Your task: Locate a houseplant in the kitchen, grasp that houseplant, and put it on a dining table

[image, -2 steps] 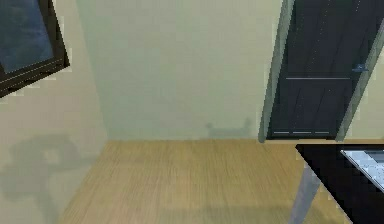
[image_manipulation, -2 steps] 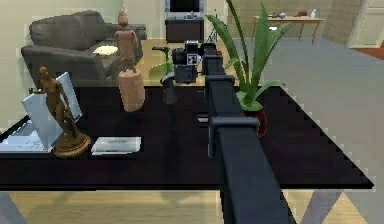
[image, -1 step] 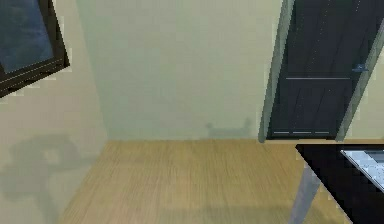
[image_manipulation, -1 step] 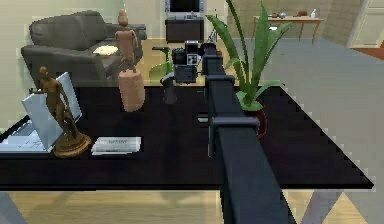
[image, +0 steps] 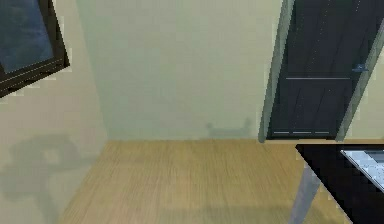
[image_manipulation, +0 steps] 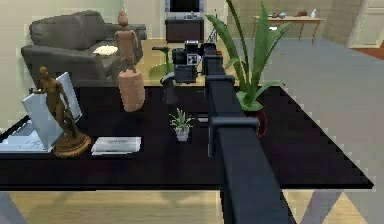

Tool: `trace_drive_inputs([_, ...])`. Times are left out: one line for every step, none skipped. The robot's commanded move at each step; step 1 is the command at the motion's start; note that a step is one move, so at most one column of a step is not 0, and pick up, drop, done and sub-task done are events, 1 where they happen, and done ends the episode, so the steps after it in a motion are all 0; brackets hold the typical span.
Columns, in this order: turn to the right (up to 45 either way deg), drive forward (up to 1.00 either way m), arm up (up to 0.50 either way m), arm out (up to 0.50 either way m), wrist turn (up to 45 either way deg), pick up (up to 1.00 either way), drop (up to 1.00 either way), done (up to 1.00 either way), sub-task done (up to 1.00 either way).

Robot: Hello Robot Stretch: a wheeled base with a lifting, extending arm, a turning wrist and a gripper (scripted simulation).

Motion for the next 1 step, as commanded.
trace_drive_inputs([0.0, 0.0, 0.0, -0.1, 0.0, 0.0, 0.0, 0.0, 0.0])
